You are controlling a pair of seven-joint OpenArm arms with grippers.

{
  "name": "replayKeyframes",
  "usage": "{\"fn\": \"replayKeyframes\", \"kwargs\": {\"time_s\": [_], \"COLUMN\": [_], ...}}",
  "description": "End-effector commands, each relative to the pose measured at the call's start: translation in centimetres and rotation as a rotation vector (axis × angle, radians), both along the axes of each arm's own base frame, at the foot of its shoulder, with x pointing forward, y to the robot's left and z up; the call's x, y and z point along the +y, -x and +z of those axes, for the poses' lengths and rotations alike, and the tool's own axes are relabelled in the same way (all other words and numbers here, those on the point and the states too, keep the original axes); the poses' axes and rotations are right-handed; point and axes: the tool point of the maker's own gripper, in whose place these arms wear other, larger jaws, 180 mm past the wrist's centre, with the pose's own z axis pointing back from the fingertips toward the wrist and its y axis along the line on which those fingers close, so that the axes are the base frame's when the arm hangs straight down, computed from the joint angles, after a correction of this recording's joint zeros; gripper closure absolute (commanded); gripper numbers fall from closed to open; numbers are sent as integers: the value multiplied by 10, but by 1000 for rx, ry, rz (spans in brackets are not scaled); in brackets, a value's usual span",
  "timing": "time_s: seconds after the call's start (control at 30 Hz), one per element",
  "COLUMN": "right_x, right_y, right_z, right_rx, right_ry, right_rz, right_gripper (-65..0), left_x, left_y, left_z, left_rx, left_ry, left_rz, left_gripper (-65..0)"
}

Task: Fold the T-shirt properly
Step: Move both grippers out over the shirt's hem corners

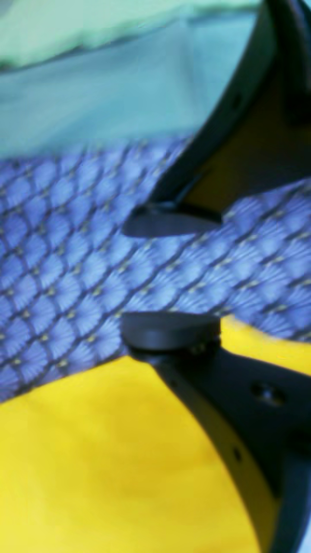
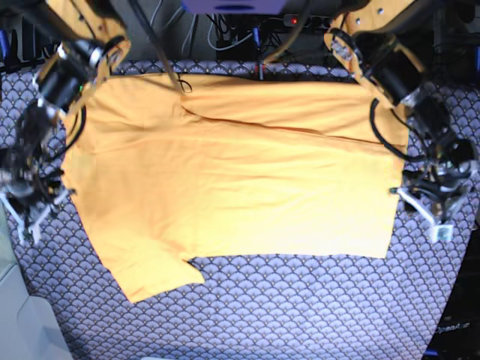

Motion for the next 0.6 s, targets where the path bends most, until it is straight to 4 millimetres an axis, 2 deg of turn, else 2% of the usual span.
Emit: {"fn": "replayKeyframes", "kwargs": {"time_s": [0.0, 0.13, 0.23, 0.37, 0.57], "right_x": [-7, -1, 17, 42, 51], "right_y": [-23, -61, -81, -91, -92], "right_z": [20, 18, 8, -12, -22], "right_rx": [-53, -36, -65, -68, -101], "right_ry": [3, -71, -140, -213, -262], "right_rz": [1, 40, 93, 164, 188], "right_gripper": [-288, -288, -289, -289, -291], "left_x": [-3, -34, -53, -58, -59], "left_y": [-23, -57, -77, -85, -86], "left_z": [23, 26, 11, 1, 1], "left_rx": [-85, -147, -143, -138, -142], "left_ry": [-3, 29, 65, 85, 89], "left_rz": [-23, -117, -132, -121, -122], "left_gripper": [-312, -312, -312, -312, -312]}}
